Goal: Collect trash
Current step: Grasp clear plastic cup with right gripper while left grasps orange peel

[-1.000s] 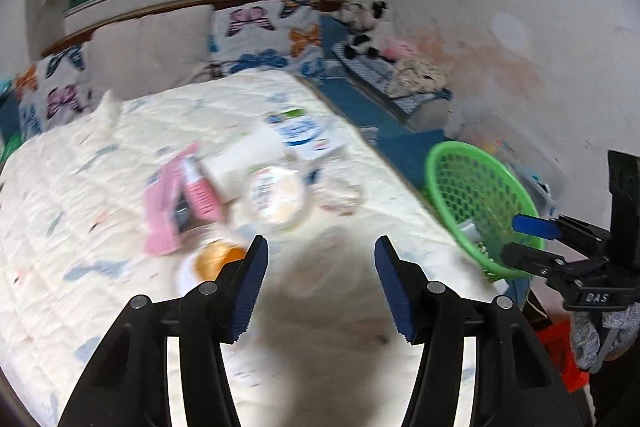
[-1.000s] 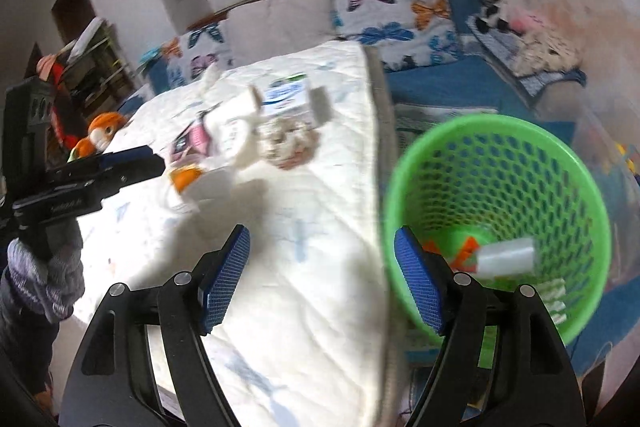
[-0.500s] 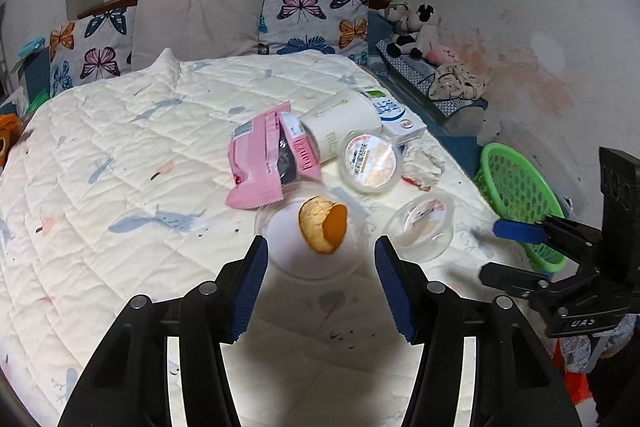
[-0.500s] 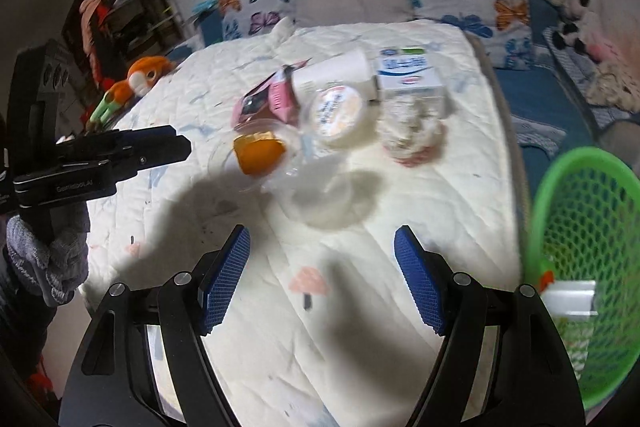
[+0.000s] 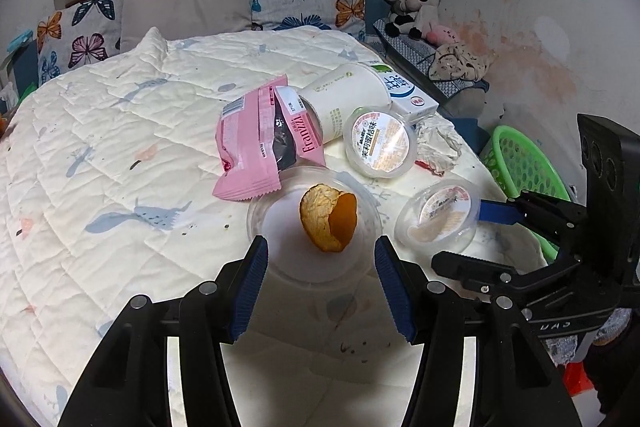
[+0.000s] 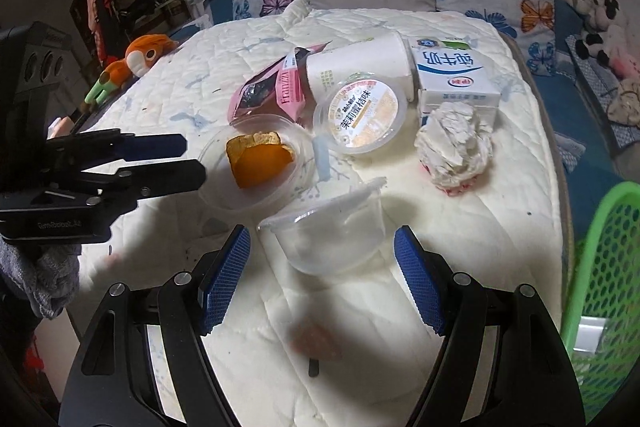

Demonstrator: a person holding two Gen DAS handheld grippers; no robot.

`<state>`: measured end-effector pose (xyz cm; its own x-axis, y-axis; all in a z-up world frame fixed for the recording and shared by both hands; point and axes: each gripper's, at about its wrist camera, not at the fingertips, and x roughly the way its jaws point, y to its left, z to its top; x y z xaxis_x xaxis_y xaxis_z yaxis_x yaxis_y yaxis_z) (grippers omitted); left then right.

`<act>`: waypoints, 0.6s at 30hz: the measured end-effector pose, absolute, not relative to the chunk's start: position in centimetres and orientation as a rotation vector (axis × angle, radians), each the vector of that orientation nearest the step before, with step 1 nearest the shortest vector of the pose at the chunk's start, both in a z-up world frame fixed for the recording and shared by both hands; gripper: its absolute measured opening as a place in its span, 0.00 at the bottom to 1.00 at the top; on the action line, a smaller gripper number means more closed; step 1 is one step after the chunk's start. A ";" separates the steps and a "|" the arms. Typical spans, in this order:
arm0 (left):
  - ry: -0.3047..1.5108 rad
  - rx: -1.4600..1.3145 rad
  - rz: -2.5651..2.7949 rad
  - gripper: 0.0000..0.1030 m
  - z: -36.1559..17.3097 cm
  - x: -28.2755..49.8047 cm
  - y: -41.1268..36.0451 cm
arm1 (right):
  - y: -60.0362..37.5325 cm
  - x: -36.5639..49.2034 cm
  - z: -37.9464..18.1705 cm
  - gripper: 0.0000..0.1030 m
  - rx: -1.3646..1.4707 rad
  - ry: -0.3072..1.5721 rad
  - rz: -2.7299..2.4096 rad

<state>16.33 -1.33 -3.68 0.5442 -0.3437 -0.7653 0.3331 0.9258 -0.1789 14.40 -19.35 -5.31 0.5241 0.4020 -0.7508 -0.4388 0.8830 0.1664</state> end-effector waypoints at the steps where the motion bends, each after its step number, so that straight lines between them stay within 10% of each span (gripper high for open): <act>1: 0.914 -0.011 -0.404 0.52 -3.8 16.6 -1.5 | -19.4 14.4 -5.3 0.71 -0.044 0.885 0.505; 18: 0.964 0.024 -0.385 0.52 -5.8 19.8 -3.4 | -21.4 13.2 -4.2 0.64 0.004 0.854 0.506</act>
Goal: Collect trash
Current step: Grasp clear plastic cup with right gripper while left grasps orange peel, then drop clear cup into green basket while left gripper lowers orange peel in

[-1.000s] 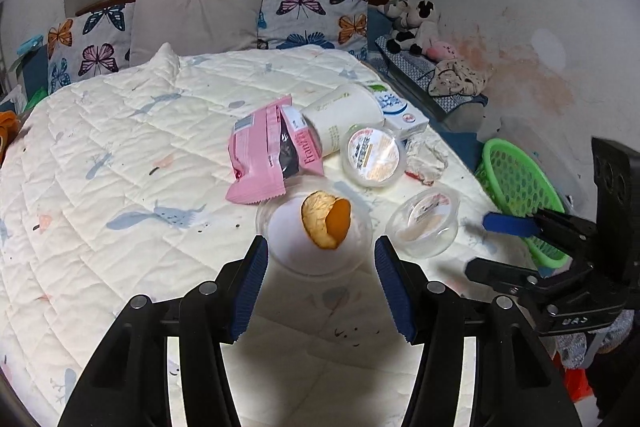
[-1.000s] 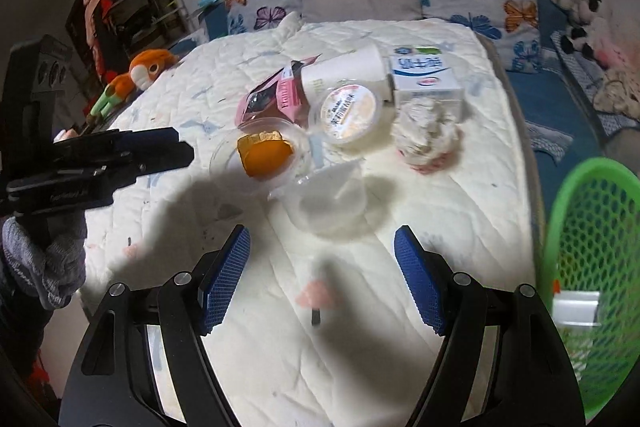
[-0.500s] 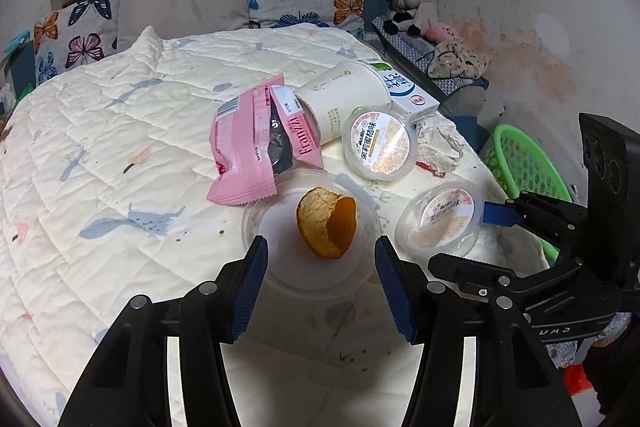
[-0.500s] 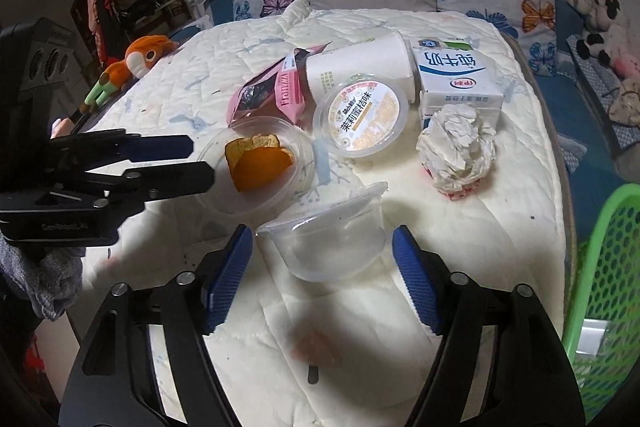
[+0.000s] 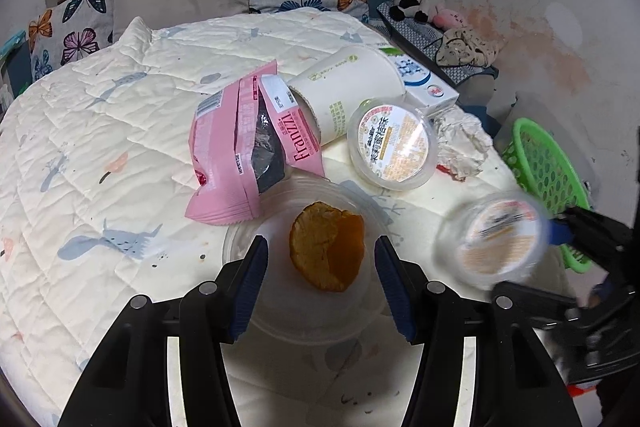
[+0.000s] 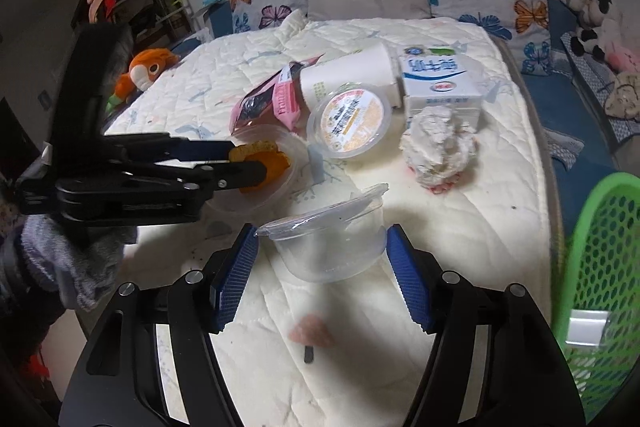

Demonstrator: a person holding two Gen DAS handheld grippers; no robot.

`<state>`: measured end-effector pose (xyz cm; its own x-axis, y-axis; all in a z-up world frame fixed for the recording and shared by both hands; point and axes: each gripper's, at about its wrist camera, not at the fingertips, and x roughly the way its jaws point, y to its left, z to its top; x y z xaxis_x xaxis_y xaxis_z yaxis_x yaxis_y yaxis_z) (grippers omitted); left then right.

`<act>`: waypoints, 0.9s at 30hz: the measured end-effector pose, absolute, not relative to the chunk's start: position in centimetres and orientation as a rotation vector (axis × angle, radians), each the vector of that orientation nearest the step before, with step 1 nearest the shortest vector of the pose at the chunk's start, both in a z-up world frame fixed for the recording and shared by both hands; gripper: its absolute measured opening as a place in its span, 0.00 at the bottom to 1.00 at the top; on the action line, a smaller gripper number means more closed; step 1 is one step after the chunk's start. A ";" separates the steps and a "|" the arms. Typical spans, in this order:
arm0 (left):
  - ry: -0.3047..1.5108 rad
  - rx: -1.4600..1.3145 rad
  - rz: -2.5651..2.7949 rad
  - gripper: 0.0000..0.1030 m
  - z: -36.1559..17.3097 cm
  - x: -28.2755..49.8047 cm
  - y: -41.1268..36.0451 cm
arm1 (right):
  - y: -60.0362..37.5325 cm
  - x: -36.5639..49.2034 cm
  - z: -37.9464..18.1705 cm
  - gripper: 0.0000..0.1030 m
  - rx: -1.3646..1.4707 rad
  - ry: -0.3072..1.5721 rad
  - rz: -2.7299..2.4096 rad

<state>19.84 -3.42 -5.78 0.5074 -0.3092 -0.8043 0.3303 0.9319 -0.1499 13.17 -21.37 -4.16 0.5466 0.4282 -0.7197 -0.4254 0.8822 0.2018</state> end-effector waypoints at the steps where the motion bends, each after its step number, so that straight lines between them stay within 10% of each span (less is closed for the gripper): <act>1: 0.968 0.027 -0.382 0.52 -6.0 20.0 -3.5 | -21.8 13.0 -4.0 0.64 0.013 0.851 0.503; 13: 0.934 0.049 -0.425 0.26 -6.1 19.9 -4.7 | -25.5 10.9 -2.7 0.64 0.088 0.832 0.396; 27: 0.845 -0.019 -0.499 0.24 -1.6 17.0 -5.0 | -33.9 7.6 -2.2 0.64 0.195 0.804 0.169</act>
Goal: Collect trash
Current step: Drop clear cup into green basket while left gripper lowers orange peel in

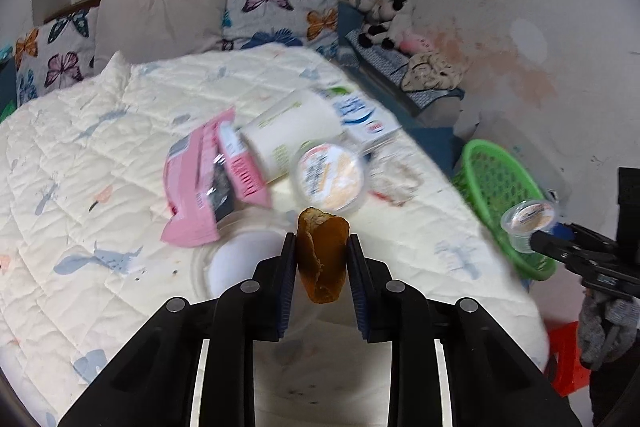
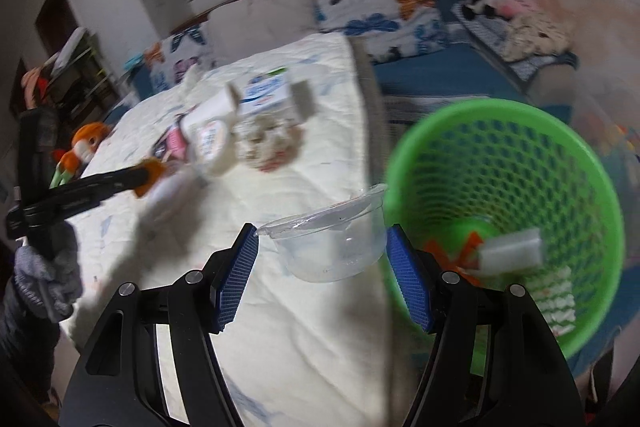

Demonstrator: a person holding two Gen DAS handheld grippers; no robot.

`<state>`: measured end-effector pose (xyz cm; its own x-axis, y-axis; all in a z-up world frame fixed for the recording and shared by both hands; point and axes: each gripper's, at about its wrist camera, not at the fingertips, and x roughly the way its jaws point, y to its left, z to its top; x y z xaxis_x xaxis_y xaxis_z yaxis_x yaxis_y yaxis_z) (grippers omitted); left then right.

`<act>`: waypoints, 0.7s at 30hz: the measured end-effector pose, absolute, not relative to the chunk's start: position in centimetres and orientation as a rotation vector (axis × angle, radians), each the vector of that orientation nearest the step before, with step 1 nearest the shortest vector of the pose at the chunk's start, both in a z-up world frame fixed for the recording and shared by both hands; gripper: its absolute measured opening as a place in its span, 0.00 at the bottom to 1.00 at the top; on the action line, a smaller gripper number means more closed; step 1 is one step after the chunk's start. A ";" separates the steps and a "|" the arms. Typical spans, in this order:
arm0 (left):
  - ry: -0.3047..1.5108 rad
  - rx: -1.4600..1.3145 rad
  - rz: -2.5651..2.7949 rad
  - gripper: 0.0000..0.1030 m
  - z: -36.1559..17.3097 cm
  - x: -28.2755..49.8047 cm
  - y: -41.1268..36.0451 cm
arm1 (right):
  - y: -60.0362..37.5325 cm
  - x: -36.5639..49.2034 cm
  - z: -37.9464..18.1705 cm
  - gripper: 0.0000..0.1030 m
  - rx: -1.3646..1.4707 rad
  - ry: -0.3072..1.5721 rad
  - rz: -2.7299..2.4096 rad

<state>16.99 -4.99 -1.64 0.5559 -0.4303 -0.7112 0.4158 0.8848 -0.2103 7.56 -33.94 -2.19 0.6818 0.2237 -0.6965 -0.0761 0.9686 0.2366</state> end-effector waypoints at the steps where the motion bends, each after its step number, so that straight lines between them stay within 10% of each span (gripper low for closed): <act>1: 0.839 -0.016 -0.507 0.24 -1.3 16.9 -5.4 | -34.5 7.3 -2.2 0.64 0.197 0.803 0.153; 21: 0.815 0.097 -0.737 0.24 1.6 14.8 -20.0 | -45.6 4.6 -3.8 0.64 0.271 0.797 -0.068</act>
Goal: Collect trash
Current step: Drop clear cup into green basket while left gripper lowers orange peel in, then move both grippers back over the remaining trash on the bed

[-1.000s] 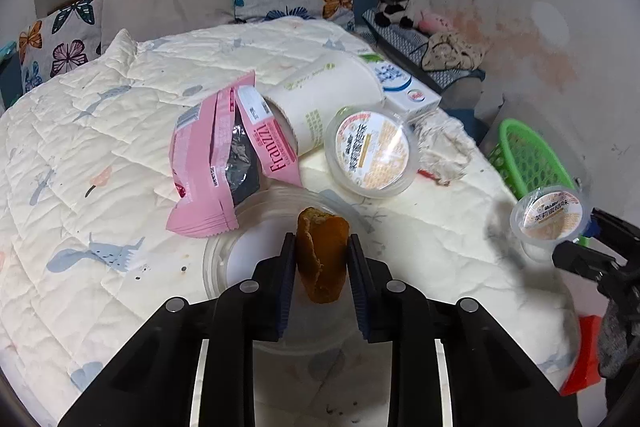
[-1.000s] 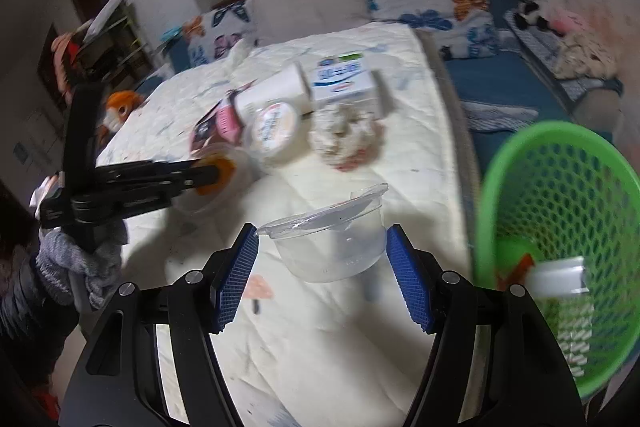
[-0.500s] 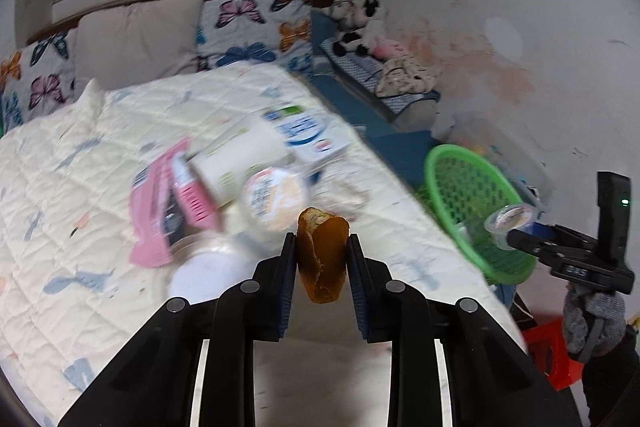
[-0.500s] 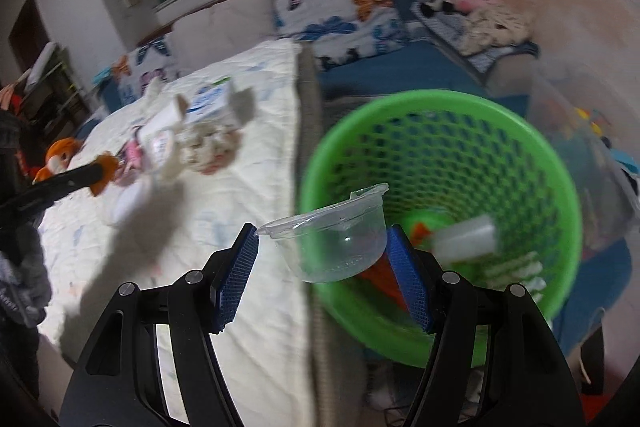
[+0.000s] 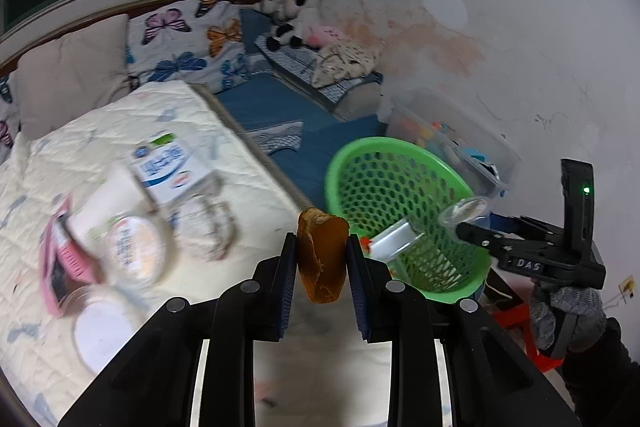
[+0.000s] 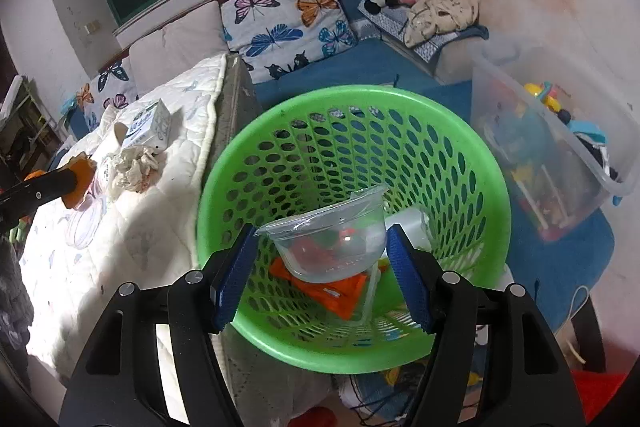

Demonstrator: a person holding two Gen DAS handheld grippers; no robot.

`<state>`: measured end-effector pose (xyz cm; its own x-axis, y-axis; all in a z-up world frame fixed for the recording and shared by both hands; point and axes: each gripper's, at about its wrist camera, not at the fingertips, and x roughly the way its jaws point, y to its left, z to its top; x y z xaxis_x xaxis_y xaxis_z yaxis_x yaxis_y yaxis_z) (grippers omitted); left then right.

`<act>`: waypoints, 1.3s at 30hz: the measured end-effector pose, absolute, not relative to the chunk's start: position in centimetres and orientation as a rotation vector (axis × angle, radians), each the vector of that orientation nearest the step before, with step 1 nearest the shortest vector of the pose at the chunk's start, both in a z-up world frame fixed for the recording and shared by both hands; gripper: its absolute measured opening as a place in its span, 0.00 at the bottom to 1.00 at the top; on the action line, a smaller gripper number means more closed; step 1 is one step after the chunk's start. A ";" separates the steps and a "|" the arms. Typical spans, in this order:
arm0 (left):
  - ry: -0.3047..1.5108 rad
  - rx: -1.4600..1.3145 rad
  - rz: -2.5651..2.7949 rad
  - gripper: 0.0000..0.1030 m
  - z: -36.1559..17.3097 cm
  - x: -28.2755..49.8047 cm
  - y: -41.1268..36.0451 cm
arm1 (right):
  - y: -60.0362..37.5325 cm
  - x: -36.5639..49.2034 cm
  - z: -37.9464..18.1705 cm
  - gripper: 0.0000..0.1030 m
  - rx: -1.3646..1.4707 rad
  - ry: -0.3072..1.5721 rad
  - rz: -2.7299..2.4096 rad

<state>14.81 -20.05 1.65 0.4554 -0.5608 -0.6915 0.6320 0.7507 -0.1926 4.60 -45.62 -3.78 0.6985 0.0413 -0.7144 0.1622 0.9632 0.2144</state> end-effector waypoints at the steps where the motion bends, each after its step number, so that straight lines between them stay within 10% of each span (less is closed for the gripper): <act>1: 0.818 0.103 -0.748 0.24 1.6 14.8 -21.0 | -45.8 4.7 -3.9 0.64 0.271 0.799 -0.069; 21: 0.918 0.177 -0.840 0.26 -1.7 15.9 -32.2 | -48.7 3.4 -4.5 0.70 0.339 0.777 -0.052; 27: 0.923 0.168 -0.833 0.50 -2.4 16.2 -32.6 | -48.7 2.7 -4.2 0.70 0.341 0.764 -0.050; 39: 0.882 0.143 -0.716 0.51 -1.3 15.9 -26.7 | -46.6 2.6 -3.3 0.70 0.317 0.754 -0.013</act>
